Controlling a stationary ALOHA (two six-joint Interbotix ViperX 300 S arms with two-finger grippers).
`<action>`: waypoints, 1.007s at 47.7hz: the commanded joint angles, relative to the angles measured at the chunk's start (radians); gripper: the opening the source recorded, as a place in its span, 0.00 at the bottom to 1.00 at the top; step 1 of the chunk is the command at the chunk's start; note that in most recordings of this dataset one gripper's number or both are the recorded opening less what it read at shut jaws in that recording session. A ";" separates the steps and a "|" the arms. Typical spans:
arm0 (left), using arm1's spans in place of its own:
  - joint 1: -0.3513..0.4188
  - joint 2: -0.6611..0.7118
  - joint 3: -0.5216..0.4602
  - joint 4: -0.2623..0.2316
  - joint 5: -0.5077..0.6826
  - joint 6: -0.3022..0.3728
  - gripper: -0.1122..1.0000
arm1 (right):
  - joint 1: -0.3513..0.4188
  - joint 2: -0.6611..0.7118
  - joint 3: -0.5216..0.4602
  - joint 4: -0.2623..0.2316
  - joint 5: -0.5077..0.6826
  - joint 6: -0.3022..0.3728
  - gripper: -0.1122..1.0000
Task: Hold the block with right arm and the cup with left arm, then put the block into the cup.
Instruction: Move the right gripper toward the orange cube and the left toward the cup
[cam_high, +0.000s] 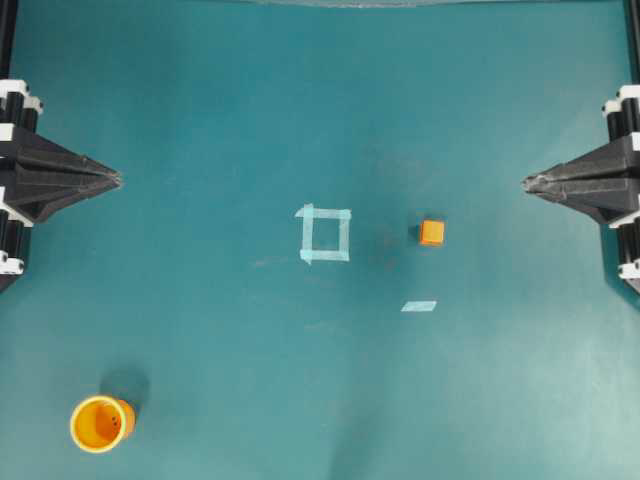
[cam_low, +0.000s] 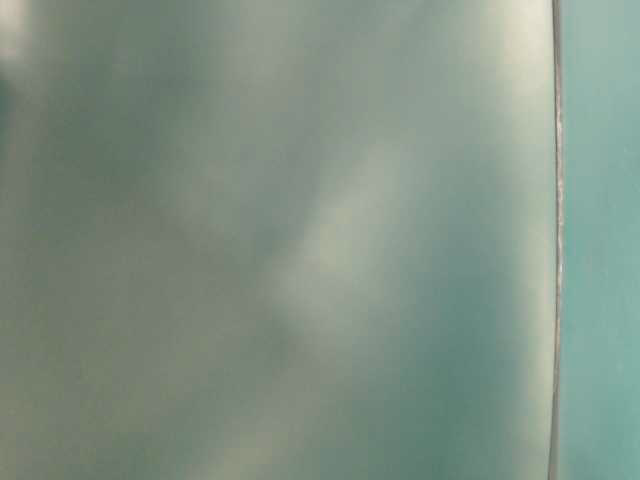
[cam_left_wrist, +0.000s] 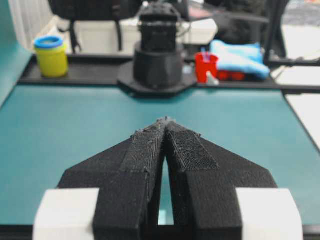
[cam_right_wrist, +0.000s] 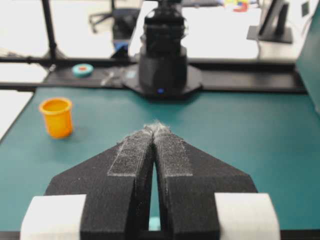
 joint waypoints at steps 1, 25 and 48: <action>0.002 -0.006 -0.017 0.012 0.080 -0.005 0.10 | 0.000 0.005 -0.015 0.002 -0.003 0.002 0.10; -0.074 -0.071 -0.044 0.021 0.499 0.012 0.41 | 0.002 0.133 -0.063 0.000 0.106 0.008 0.10; -0.109 -0.074 -0.051 0.014 0.715 0.120 0.87 | 0.002 0.155 -0.086 0.003 0.187 0.011 0.10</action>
